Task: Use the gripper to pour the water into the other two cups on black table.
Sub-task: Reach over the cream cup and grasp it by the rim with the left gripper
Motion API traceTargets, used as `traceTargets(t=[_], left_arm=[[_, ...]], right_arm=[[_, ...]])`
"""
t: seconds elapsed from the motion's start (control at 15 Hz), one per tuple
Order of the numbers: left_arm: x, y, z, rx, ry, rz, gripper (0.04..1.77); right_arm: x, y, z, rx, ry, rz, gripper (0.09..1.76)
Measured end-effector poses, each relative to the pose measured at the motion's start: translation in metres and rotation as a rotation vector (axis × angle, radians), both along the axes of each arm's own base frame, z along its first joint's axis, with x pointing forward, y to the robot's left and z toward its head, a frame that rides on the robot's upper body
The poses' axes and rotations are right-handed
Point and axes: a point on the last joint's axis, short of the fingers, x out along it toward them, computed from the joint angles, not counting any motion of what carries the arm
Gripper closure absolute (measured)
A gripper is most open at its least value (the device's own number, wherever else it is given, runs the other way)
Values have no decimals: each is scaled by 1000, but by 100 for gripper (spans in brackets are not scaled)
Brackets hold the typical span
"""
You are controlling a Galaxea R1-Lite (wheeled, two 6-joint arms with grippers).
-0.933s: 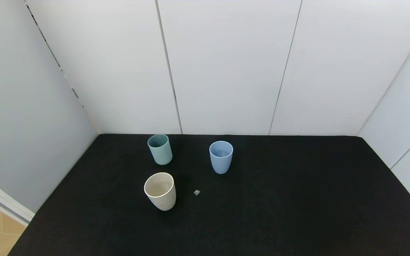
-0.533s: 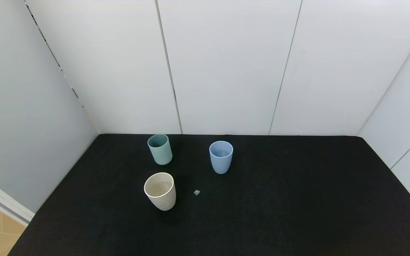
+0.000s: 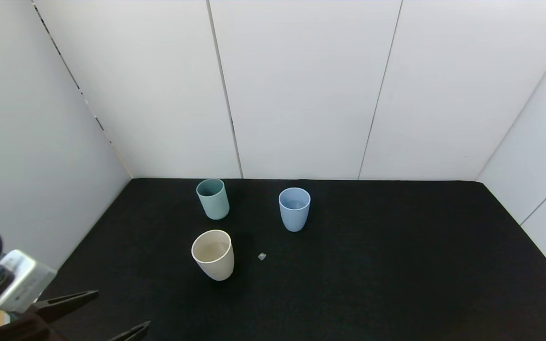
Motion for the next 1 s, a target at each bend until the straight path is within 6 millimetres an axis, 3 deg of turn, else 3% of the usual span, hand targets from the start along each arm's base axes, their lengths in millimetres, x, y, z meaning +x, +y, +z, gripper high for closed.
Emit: traceTargets(t=[0.27,0.47,1.0], left_arm=[[41,-12,-37,34,42,-39,9],[54,-22,-65,48,91,-83,9],[85,-36,-102,19,-1,-105,9]], right_arm=[[0,0,0,0,0,0,14],[0,0,0,0,0,0,14],[0,0,0,0,0,0,14]])
